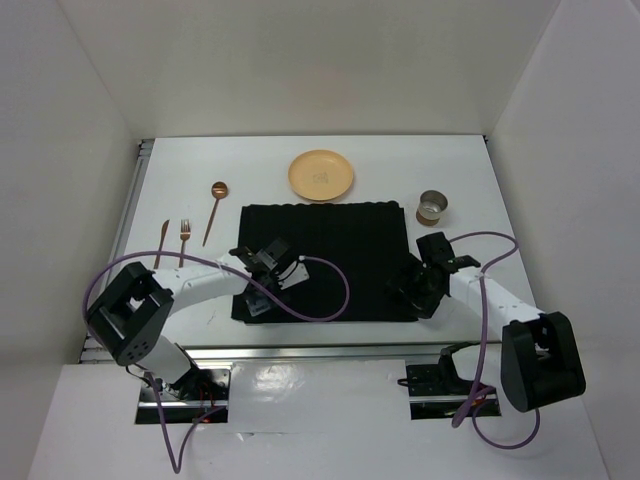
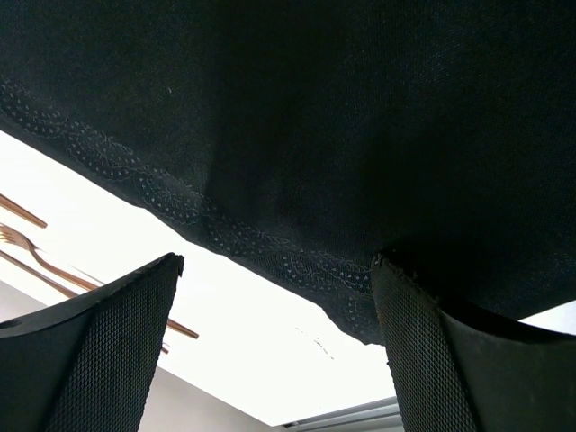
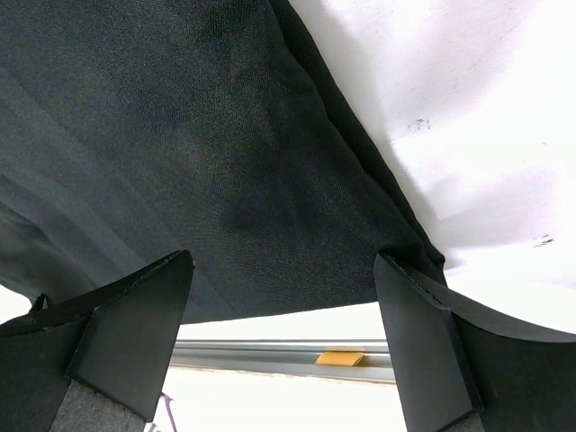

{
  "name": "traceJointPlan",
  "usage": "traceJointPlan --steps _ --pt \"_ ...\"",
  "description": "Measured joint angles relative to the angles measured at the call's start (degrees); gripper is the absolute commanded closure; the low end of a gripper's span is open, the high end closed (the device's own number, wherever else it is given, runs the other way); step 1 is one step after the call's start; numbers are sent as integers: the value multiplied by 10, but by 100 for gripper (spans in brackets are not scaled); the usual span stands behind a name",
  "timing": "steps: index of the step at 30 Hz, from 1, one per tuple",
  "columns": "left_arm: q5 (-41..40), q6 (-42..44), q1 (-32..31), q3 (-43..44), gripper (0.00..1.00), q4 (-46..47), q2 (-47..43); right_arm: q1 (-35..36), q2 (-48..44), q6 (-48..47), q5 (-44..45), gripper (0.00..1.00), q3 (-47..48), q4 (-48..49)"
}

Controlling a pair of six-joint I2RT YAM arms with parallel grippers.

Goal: Set the dinner table for one person

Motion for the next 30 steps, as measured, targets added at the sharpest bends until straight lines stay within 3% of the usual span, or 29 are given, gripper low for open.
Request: traceJointPlan --steps 10,15,21,25,30 --pt "3 -10 12 -7 5 -11 -10 0 11 -3 -25 11 3 3" --pt "12 -13 29 -5 0 -15 -12 0 17 -3 -31 11 5 4" --pt "12 -28 53 3 0 -26 -15 21 13 -10 0 11 21 -22" --pt "-13 -42 78 32 0 -43 -31 40 18 -32 42 11 91 -69" --pt "-38 -72 126 115 0 -35 -86 67 82 -82 83 11 257 -96"
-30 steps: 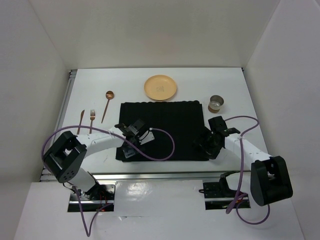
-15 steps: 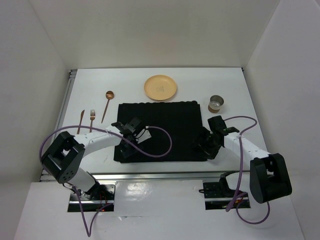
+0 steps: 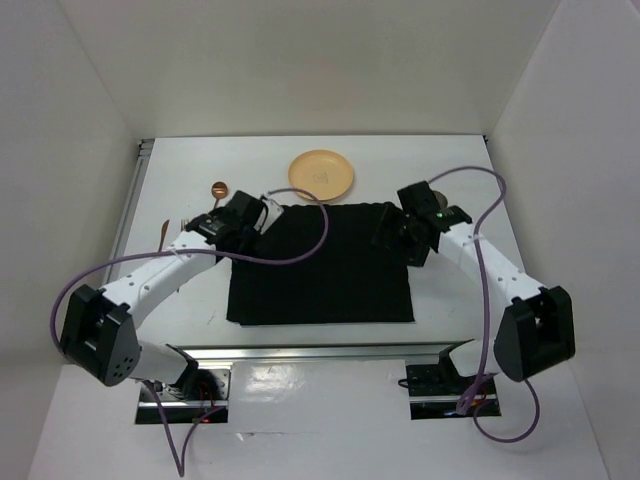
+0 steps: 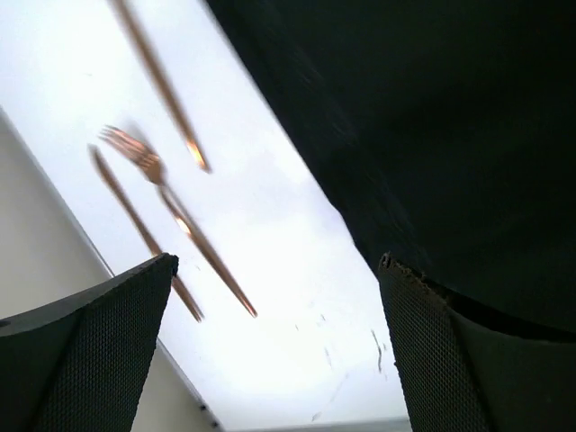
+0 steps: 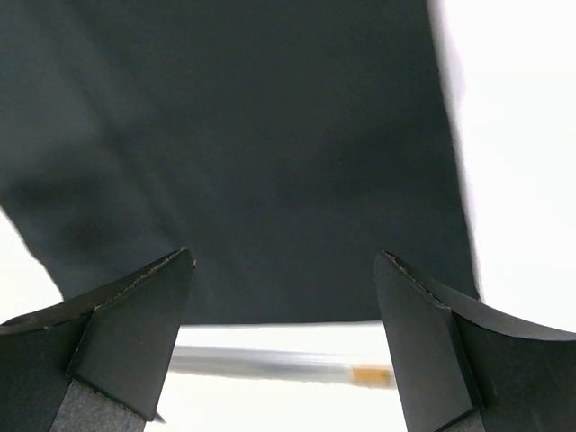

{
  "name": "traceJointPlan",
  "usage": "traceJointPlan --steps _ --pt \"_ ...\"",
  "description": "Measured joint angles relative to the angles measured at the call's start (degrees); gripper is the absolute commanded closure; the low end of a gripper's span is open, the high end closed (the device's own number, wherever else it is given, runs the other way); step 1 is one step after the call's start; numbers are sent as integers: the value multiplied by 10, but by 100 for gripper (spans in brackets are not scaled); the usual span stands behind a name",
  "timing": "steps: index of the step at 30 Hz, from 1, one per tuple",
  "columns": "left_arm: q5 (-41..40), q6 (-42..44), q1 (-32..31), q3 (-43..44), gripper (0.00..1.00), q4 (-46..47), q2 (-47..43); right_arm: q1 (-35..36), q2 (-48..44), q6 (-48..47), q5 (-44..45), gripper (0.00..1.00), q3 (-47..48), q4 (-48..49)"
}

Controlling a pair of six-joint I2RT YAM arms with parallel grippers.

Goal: Set the dinner table for one person

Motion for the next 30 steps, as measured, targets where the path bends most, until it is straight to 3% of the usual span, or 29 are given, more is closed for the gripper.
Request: traceJointPlan --steps 8,12,17,21,26,30 --pt "7 -32 101 102 0 9 -4 4 202 -78 13 11 256 33" --pt "34 -45 149 129 0 3 12 0 381 -94 15 11 457 44" --pt "48 -57 163 131 0 -10 17 -22 593 -82 7 12 699 38" --pt "55 -58 163 130 0 -17 17 -53 666 -68 -22 20 732 45" --pt "59 -58 166 130 0 -18 19 -78 685 -54 -68 39 709 95" --pt "59 -58 174 130 0 -18 26 -76 704 -40 -100 47 713 129"
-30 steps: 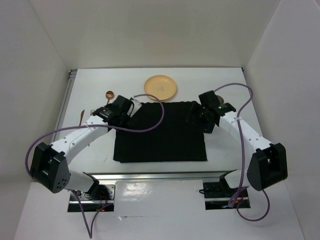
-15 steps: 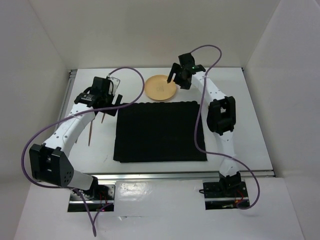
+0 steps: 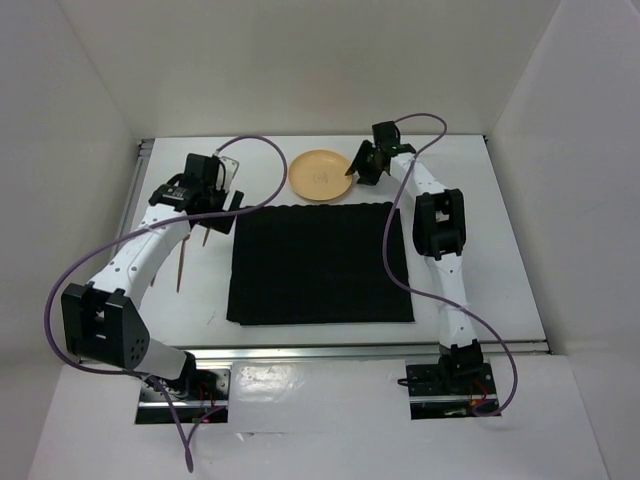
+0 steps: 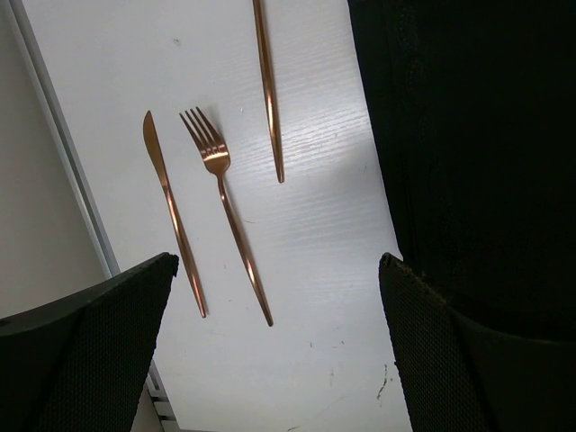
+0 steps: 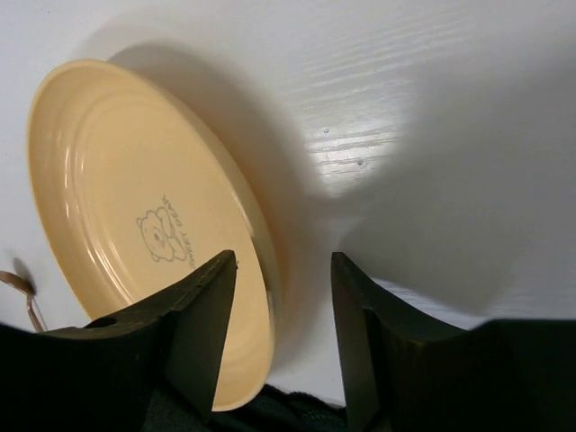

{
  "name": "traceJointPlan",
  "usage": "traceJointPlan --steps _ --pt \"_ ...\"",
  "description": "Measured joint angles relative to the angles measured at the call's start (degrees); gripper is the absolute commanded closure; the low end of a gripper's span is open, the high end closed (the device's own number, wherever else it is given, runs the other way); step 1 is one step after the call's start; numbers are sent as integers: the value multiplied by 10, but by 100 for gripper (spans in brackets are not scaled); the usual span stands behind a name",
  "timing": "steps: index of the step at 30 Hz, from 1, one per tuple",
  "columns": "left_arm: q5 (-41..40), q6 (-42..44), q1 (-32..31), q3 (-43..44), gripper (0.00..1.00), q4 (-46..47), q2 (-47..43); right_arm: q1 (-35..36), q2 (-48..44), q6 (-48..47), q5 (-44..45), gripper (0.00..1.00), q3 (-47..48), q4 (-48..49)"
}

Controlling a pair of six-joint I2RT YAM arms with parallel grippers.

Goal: Set the dinner table for one person

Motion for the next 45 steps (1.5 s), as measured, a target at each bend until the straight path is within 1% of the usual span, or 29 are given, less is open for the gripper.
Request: traceJointPlan --steps 2,4,6,7,9,10,18,21,24,30,33,35,38,40,42,45 --pt "0 0 3 0 0 0 5 3 4 3 -8 47 0 9" --pt "-1 0 5 0 0 0 9 5 6 7 -14 53 -3 21" --pt "-1 0 7 0 0 0 10 7 6 10 -20 66 -10 32" --pt "-3 0 9 0 0 0 10 8 6 12 -22 82 -14 36" --pt "-5 0 10 0 0 0 10 9 7 15 -26 96 -20 38" --pt "-5 0 11 0 0 0 10 10 7 16 -29 100 -21 38" --pt "-4 -1 42 0 0 0 9 14 -12 15 -39 100 -51 44" --pt "-2 -1 59 0 0 0 8 18 -56 2 -38 100 -98 40" --pt "1 -2 75 -4 0 0 0 27 -153 -20 -36 100 -186 41" --pt "20 -3 97 -12 0 -1 -21 67 -413 -71 -39 100 -407 91" --pt "31 -3 100 -13 0 -2 -24 85 -492 -88 -54 100 -513 119" --pt "36 -3 100 -15 0 -2 -24 90 -509 -93 -70 100 -585 137" --pt "43 -3 100 -16 0 -2 -24 93 -503 -91 -80 100 -690 149" --pt "49 -3 100 -17 0 -2 -24 95 -500 -89 -83 100 -740 144" --pt "52 -3 100 -17 0 -2 -24 97 -500 -83 -89 100 -761 153" --pt "58 -3 100 -17 0 -3 -24 100 -502 -82 -87 100 -762 181"
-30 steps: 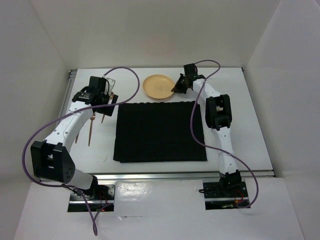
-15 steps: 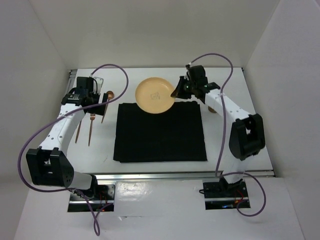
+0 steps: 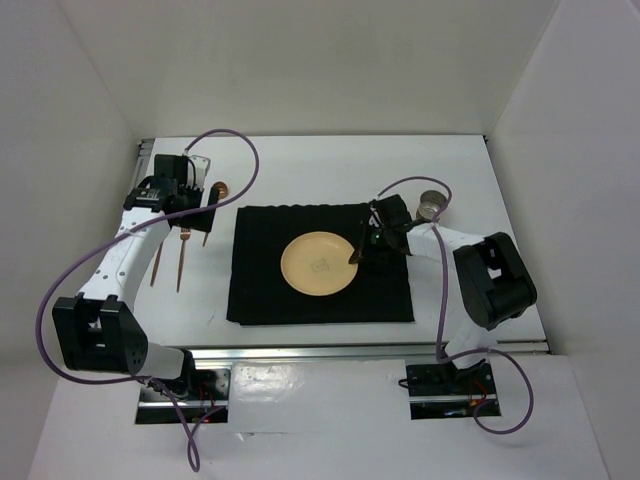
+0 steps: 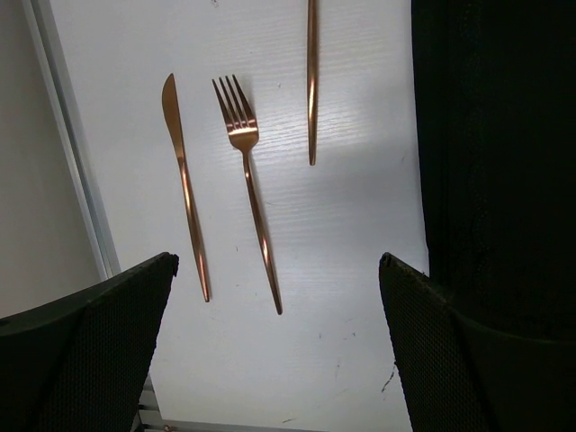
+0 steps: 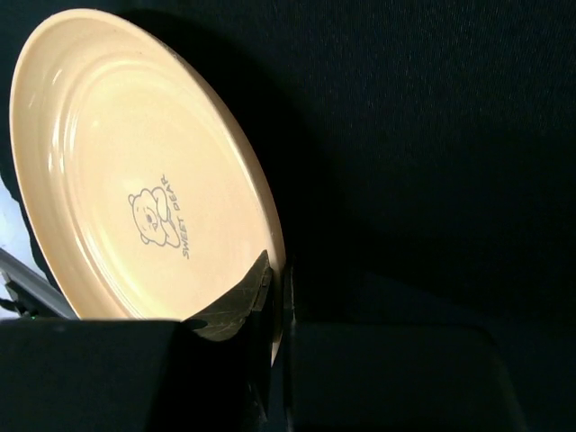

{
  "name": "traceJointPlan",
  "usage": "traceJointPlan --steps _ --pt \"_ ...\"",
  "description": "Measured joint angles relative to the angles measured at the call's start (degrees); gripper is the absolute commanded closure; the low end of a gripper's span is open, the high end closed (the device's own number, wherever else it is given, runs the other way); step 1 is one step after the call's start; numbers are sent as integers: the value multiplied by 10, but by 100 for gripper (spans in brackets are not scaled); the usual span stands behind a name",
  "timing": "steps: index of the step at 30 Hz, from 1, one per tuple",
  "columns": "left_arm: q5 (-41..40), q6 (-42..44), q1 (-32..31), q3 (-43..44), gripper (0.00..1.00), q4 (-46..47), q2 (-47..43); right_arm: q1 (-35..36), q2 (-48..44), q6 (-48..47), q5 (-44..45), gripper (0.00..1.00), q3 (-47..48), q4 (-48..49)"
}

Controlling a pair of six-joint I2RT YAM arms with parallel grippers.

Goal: Set the dinner table for one person

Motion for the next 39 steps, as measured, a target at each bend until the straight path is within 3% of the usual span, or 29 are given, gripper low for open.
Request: traceJointPlan --steps 8,12,15,20,23,26,30,35,39 --pt "2 0 0 -3 0 -2 -9 20 -17 2 46 100 -33 43" --pt "2 0 0 -3 0 -1 -13 36 -56 -1 72 67 -55 48" --pt "2 1 0 -3 0 -1 -14 38 -73 -8 83 64 -56 42" --pt "2 2 0 -3 0 -2 -14 38 -90 -5 129 16 -39 -7" --pt "3 2 0 -3 0 -2 -14 32 -92 14 186 5 15 -83" --pt "5 3 0 -3 0 -6 -14 -14 -93 29 221 5 109 -167" --pt "8 3 0 -3 0 -8 -14 -131 -90 8 231 5 209 -202" --pt "11 4 0 -2 0 -10 -14 -268 -32 -30 220 15 286 -228" --pt "12 4 0 -2 0 -10 -14 -306 47 -43 216 26 298 -232"
